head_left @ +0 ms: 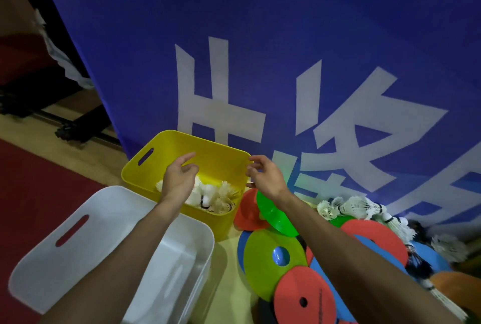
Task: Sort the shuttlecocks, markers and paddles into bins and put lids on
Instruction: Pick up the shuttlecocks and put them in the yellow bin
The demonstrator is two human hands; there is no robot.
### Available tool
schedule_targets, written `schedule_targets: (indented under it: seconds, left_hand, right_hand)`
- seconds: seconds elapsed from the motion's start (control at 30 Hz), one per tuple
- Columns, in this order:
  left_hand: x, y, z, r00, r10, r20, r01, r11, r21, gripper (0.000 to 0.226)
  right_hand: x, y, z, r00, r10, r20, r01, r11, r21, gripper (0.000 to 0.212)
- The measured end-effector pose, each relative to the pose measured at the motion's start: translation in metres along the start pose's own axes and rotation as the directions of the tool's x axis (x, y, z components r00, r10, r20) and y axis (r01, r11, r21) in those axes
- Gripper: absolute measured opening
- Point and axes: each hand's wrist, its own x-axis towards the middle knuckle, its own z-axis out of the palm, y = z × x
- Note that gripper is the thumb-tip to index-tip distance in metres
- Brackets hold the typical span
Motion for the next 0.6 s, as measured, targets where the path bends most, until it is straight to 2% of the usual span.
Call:
schedule_targets:
  seconds: [0.3, 0.43, 0.6]
  left_hand:
    - [-0.025, 0.022, 0.082, 0.980, 0.096, 0.172, -0.118, 0.985, 0.123, 0.028]
    - [-0.032, 0.024, 0.121, 0.949, 0.121, 0.290, -0.164, 0.978, 0.131, 0.028]
    - [-0.041, 0.015, 0.164, 0.906, 0.094, 0.412, -0.181, 0.968, 0.176, 0.028]
  right_hand:
    - [-0.015, 0.039, -0.076, 0.990, 0.038, -0.135, -0.058, 0.987, -0.151, 0.022]
    - [-0.022, 0.056, -0.117, 0.974, 0.051, -0.220, -0.099, 0.973, -0.209, 0.027]
    - [-0.031, 0.075, -0.165, 0.965, 0.072, -0.253, -0.146, 0.948, -0.284, 0.027]
